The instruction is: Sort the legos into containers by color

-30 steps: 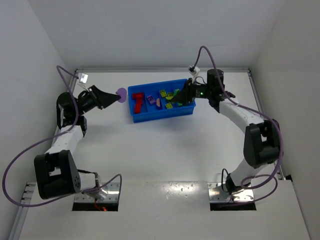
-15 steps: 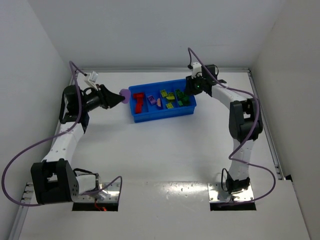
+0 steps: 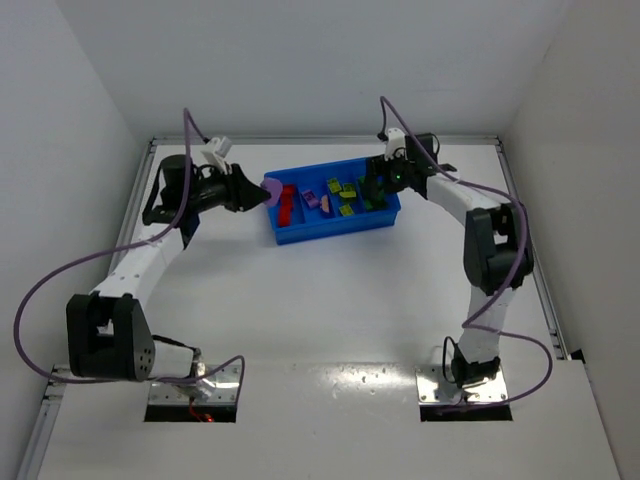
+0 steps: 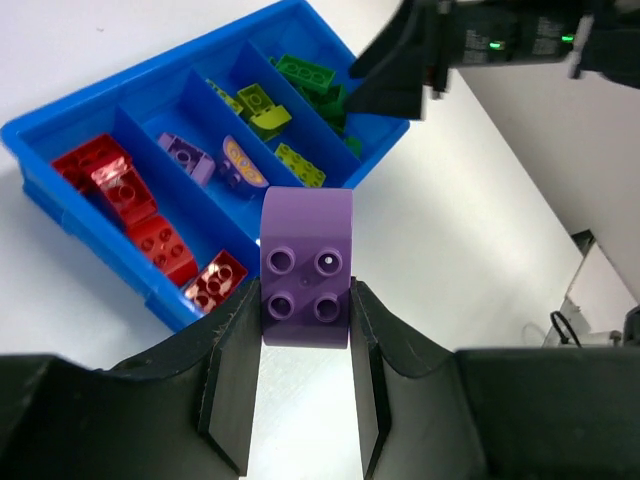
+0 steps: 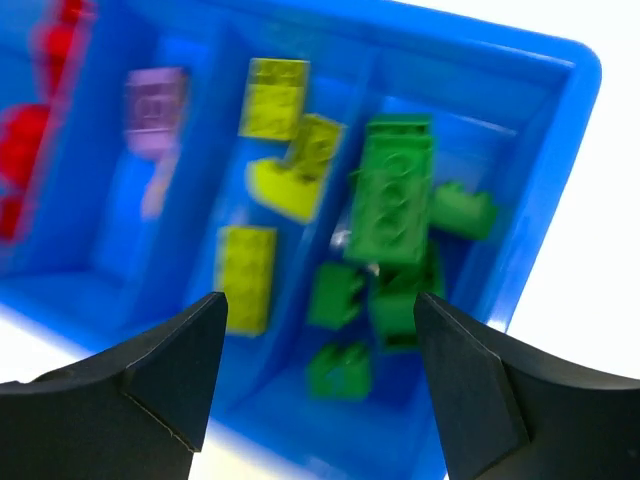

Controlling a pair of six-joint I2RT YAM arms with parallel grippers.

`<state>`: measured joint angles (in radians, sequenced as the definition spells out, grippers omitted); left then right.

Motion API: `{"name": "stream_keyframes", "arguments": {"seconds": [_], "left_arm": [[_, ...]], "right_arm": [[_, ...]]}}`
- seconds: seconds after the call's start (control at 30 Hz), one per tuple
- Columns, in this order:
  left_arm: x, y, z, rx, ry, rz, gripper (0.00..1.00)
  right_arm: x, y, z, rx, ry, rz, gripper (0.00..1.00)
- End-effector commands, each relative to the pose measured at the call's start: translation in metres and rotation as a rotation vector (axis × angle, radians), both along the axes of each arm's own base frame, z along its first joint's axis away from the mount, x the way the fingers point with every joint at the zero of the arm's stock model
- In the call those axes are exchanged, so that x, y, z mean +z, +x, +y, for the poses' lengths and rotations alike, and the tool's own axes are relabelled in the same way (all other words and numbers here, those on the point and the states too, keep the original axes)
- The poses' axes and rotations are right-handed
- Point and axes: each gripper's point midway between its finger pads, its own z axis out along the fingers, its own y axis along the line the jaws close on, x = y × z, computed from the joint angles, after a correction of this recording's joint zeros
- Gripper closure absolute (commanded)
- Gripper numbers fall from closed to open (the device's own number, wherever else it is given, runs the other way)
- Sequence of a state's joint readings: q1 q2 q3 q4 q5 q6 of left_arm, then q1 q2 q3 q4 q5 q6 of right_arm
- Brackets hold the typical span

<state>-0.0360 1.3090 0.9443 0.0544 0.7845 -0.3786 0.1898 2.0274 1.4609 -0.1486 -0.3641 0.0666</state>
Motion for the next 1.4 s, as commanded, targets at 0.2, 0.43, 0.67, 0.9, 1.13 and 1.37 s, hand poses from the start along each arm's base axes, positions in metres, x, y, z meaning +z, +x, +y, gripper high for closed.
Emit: {"name": "stream_keyframes", "arguments": {"seconds": [0.2, 0.43, 0.67, 0.9, 1.13, 1.37], "left_arm": [[-0.001, 0.065, -0.063, -0.02, 0.178, -0.083, 1.0], [-0.028, 0.126, -0.102, 0.036, 0.263, -0.051, 1.0], [-0.071, 0.166, -0.113, 0.144, 0.372, 0.0, 1.0], [-0.111, 0.177, -0.112, 0.192, 0.45, 0.065, 0.91], [-0.112, 0.18, -0.108, 0.232, 0.45, 0.091, 0.13], [-0.012, 0.152, -0.095, 0.277, 0.36, -0.023, 0.0]], "right_arm": [[0.17, -0.069, 0.014, 0.053, 0.248, -0.247, 0.24], [0.161, -0.112, -0.023, -0.029, 0.15, -0.227, 0.24], [0.158, -0.116, -0.046, -0.081, 0.13, -0.226, 0.24], [0.155, -0.111, -0.052, -0.094, 0.131, -0.215, 0.23], [0.144, -0.106, -0.058, -0.106, 0.131, -0.188, 0.23], [0.148, -0.104, -0.065, -0.12, 0.148, -0.195, 0.23]]}}
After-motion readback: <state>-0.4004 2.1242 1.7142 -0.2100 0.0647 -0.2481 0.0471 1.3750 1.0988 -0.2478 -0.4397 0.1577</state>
